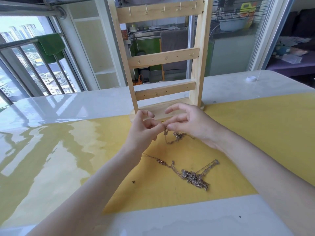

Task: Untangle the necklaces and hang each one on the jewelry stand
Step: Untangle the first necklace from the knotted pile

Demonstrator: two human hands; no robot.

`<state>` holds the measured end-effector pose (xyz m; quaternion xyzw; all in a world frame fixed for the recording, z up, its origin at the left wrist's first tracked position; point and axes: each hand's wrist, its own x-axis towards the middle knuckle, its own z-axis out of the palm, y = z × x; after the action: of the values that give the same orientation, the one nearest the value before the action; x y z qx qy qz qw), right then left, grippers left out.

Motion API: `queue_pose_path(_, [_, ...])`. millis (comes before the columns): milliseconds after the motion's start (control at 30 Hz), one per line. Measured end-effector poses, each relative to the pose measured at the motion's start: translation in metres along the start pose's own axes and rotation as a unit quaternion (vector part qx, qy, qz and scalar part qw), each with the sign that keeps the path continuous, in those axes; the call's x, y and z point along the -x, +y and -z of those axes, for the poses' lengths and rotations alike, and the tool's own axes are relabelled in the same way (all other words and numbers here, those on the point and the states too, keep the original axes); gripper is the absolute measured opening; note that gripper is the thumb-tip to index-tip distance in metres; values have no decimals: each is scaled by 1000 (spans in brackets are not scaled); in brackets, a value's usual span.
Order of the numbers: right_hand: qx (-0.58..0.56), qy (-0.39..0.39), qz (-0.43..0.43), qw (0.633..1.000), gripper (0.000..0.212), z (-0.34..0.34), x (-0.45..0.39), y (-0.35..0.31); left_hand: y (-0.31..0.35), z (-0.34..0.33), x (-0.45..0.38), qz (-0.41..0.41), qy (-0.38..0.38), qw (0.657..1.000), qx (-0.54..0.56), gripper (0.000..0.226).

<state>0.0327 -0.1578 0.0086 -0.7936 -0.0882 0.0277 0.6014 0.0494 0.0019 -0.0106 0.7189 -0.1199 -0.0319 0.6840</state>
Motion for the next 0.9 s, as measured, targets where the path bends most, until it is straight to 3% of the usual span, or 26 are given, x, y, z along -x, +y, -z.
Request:
queue_pose_path(133, [9,23,-12,1000,32,0,-1,3,-2,-4,3,-56,-8,993,-100,32])
queue_pose_path(367, [-64,4,-24,998,29,-4,1,3,-1,-4,4,-46,-57,994,-85,29])
queue_pose_path(600, [-180,24,-40,983,34,-10,-1,11,-7,-6,2,-116,-44,978,-169,32])
queue_pose_path(733, [-42,53,8,998,36,-9,0,10,-9,-3,0,-104,-10,970,-217,20])
queue_pose_path(900, [114,67,74,989,39,-10,1,7,-7,1,1,-101,-5,959,-266,10])
